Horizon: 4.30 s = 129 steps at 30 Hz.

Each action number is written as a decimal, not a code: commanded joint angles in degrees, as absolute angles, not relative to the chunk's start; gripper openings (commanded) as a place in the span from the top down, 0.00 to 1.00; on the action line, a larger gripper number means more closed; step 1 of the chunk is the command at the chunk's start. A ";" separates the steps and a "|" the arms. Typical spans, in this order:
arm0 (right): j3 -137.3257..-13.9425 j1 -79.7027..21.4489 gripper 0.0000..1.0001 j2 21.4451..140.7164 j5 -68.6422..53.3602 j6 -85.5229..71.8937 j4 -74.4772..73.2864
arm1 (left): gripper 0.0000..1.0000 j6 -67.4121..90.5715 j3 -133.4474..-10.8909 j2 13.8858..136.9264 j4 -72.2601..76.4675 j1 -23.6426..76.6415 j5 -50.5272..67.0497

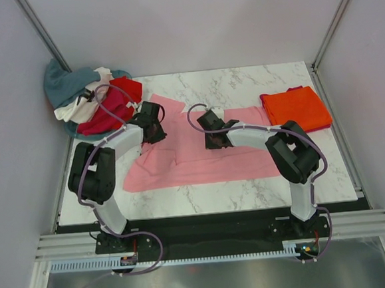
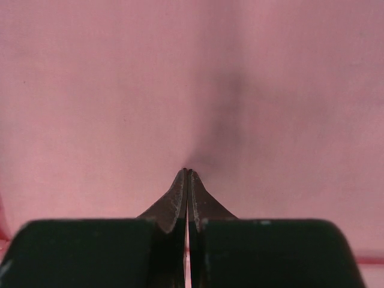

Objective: Fold and stack the t-shirts
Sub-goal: Fold the tshirt

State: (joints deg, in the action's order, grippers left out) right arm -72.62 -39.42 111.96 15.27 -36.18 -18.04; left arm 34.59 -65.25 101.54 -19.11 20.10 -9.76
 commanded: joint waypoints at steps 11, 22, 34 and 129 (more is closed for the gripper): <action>-68.73 -39.46 1.00 111.18 16.35 -37.62 -16.70 | 0.81 34.19 -66.89 106.09 -18.63 11.80 -15.28; -66.97 -39.38 1.00 109.69 15.99 -37.88 -16.70 | 0.81 33.22 -67.06 100.02 -19.51 4.22 -24.07; -67.06 -39.29 1.00 106.17 16.61 -37.62 -15.91 | 0.76 33.31 -64.87 92.99 -19.77 6.76 -23.29; -29.53 -34.63 1.00 60.48 27.15 -61.09 -39.02 | 0.87 48.78 -44.38 74.44 -23.64 9.40 -11.25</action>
